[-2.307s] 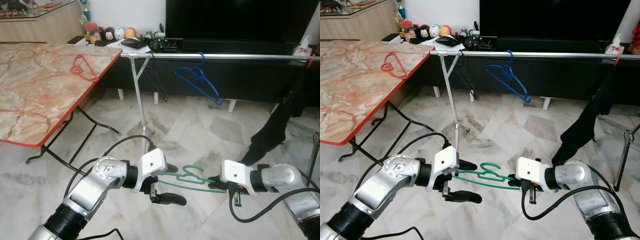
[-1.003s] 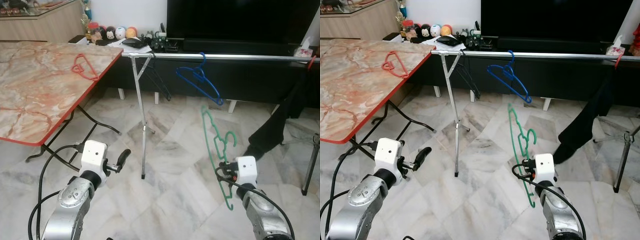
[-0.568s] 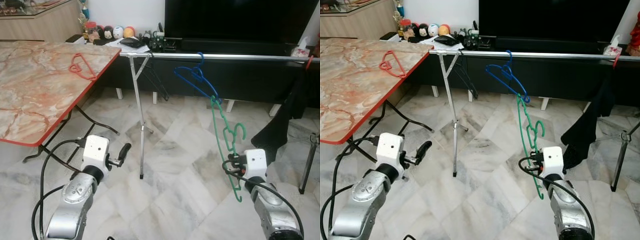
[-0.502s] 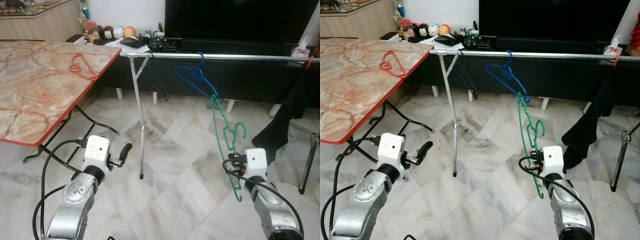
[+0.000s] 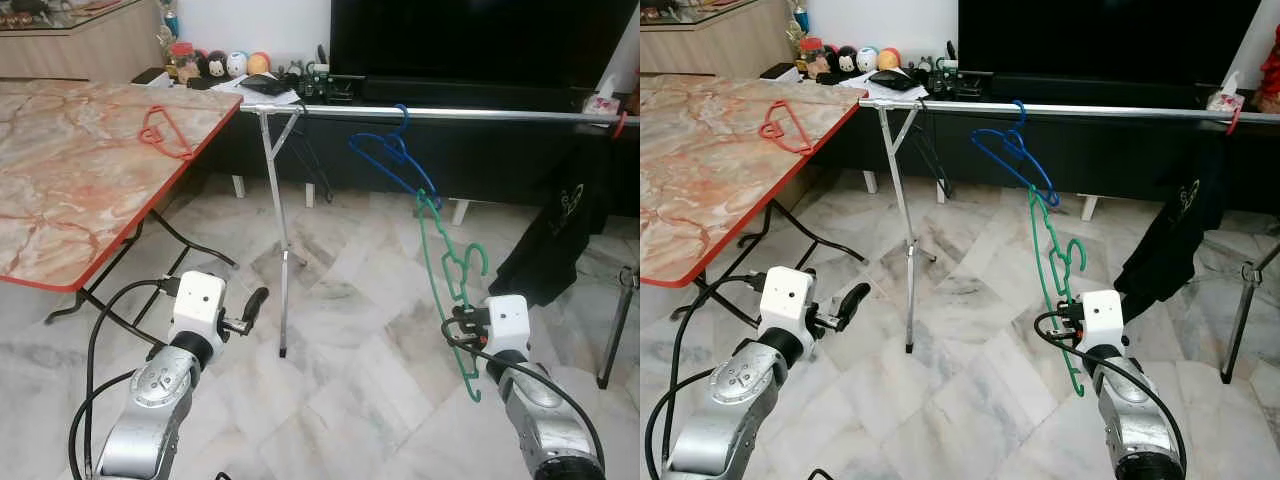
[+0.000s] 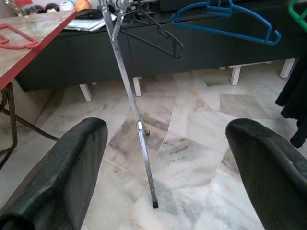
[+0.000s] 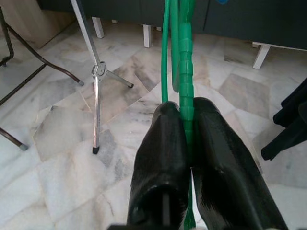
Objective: Hang hanger
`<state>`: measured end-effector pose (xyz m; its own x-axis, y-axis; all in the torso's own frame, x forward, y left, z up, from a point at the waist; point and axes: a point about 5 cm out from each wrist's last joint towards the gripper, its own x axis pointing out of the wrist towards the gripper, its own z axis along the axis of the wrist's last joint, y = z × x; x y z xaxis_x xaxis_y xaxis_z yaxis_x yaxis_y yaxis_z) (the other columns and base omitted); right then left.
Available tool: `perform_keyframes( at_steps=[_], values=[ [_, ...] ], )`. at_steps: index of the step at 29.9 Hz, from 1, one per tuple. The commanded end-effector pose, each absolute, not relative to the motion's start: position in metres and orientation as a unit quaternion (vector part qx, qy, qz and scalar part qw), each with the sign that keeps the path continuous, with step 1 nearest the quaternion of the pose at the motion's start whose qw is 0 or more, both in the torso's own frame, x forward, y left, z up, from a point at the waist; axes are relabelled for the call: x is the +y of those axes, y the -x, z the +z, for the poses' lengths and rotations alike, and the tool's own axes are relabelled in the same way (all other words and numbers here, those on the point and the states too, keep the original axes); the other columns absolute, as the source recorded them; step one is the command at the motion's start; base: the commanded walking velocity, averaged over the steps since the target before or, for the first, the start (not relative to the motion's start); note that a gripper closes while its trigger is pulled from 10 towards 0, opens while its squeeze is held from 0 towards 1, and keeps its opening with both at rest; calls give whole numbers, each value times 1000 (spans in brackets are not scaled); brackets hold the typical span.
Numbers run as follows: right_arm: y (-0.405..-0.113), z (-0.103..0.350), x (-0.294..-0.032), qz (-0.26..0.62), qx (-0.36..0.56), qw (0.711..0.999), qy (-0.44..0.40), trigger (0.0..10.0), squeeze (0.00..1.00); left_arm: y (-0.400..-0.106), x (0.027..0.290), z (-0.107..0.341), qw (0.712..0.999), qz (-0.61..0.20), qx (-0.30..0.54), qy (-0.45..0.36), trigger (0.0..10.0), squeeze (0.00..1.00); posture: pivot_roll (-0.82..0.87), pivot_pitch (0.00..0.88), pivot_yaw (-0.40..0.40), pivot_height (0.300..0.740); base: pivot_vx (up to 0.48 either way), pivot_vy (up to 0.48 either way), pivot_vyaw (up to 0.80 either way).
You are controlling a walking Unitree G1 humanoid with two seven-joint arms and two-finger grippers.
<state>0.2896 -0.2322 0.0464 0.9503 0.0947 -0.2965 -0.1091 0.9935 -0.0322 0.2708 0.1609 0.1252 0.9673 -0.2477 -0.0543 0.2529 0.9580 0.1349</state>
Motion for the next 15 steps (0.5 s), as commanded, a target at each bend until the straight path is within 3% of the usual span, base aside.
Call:
perform_keyframes(
  at_steps=[1, 4, 15],
  values=[
    [-298, 59, -229, 53, 125, 991, 19, 10000, 0, -272, 157, 129, 987, -135, 11, -82, 10000, 0, 7, 0, -19, 716, 0, 0, 0],
    [-299, 58, -231, 47, 129, 990, 16, 10000, 0, -272, 154, 129, 986, -150, 9, -77, 10000, 0, 7, 0, -20, 716, 0, 0, 0],
    [-299, 55, -227, 54, 138, 989, 20, 10000, 0, -271, 152, 129, 984, -163, 10, -75, 10000, 0, 10, 0, -20, 716, 0, 0, -799]
  ],
)
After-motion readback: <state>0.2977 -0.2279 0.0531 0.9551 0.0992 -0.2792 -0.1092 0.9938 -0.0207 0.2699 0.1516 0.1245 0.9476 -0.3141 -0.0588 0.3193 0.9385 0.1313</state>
